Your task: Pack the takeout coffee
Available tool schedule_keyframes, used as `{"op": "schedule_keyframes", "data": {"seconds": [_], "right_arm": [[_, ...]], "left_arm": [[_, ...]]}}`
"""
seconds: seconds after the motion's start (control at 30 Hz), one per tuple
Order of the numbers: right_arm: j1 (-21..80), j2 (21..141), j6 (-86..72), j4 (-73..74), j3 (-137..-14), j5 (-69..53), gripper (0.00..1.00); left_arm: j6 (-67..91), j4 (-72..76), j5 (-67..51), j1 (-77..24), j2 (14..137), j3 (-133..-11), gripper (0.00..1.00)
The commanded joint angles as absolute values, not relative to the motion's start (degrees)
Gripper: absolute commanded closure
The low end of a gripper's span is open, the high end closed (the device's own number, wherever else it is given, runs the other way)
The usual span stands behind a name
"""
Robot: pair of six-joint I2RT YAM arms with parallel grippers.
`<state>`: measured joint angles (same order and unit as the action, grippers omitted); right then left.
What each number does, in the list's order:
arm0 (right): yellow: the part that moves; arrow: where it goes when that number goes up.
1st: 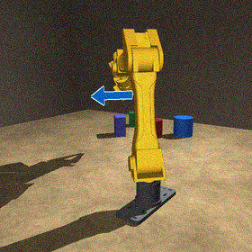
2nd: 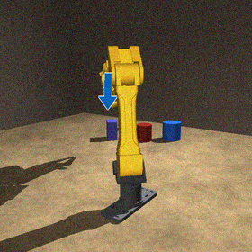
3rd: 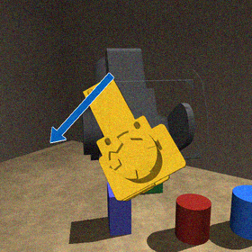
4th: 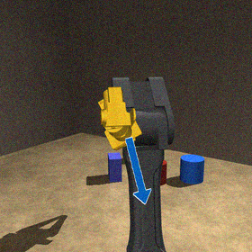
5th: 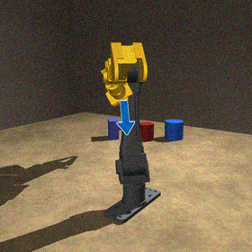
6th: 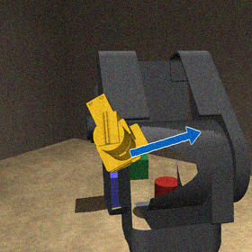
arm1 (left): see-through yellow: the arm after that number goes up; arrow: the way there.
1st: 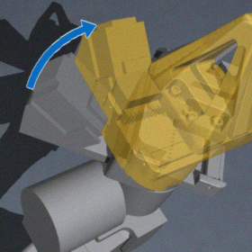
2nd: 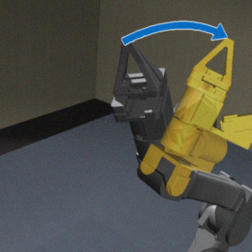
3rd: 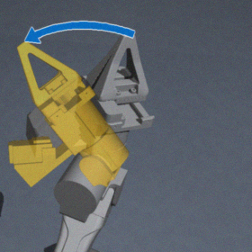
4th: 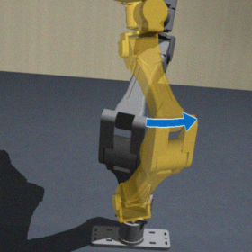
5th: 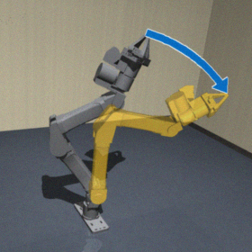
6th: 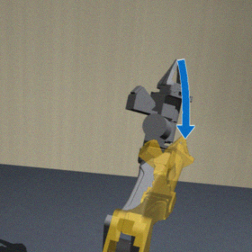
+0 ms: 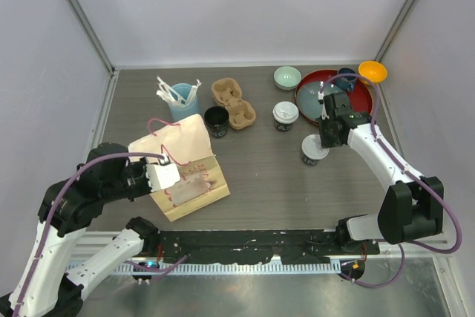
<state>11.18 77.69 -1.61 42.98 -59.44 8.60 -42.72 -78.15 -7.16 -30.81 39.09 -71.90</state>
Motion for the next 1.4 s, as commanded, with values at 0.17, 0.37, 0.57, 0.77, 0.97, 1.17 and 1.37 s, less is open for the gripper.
{"op": "schedule_keyframes", "data": {"seconds": [0.17, 0.37, 0.57, 0.77, 0.97, 1.17, 1.37], "right_arm": [[10.20, 77.61, -1.58, 41.92, -61.43, 9.31, 0.59], [10.20, 74.19, -1.67, 43.67, -64.76, 9.14, 0.40], [10.28, 73.57, -0.35, 47.02, -69.69, 8.70, 0.35], [10.28, 72.42, -0.18, 47.20, -71.63, 8.18, 0.35], [10.37, 72.07, 1.41, 46.58, -73.21, 3.61, 0.34], [11.60, 71.45, -0.87, 40.61, -72.07, -3.86, 0.34], [17.21, 76.71, -2.72, 37.89, -77.51, -3.34, 0.34]], "left_arm": [[-40.25, -77.17, -13.36, -31.03, 39.02, -73.21, 1.00], [-39.73, -75.50, -12.83, -31.64, 40.34, -73.65, 1.00], [-40.08, -67.97, -4.23, -33.13, 44.03, -73.74, 1.00], [-41.92, -62.24, 2.10, -34.63, 46.32, -70.93, 1.00], [-46.75, -62.84, -4.81, -34.89, 42.37, -67.24, 1.00], [-47.46, -69.60, -10.72, -34.89, 43.06, -68.64, 0.98], [-45.18, -70.40, -10.98, -34.89, 42.45, -68.64, 0.58]]}}
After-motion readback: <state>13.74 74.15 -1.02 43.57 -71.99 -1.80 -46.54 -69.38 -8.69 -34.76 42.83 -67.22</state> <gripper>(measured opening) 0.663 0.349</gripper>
